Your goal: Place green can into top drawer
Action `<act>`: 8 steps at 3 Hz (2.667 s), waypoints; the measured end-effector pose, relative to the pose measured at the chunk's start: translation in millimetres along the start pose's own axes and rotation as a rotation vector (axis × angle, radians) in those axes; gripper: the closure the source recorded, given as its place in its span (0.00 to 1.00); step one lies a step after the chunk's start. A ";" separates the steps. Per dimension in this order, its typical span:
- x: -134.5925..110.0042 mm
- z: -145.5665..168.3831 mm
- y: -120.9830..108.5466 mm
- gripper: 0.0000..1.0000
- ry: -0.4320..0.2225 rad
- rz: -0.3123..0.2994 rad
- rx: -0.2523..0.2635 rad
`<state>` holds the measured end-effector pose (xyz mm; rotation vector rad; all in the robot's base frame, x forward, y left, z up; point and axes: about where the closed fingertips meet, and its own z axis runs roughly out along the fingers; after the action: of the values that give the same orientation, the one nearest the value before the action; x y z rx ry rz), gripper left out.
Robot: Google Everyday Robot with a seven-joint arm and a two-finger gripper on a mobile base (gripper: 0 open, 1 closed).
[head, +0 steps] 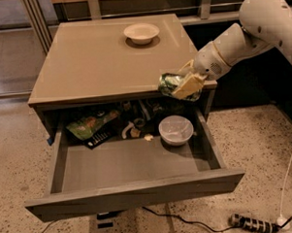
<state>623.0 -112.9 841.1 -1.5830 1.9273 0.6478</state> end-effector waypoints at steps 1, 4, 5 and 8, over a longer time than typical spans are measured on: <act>1.1 21.2 20.2 1.00 0.005 -0.022 -0.053; 13.7 74.6 72.8 1.00 0.012 -0.058 -0.190; 16.4 83.4 76.8 1.00 0.012 -0.061 -0.207; 42.1 163.3 145.8 1.00 0.042 -0.089 -0.419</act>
Offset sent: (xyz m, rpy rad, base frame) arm -0.0703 0.0525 -0.0551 0.0139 0.0851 0.1783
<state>492.5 -5.3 696.0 -1.9334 1.8183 1.0387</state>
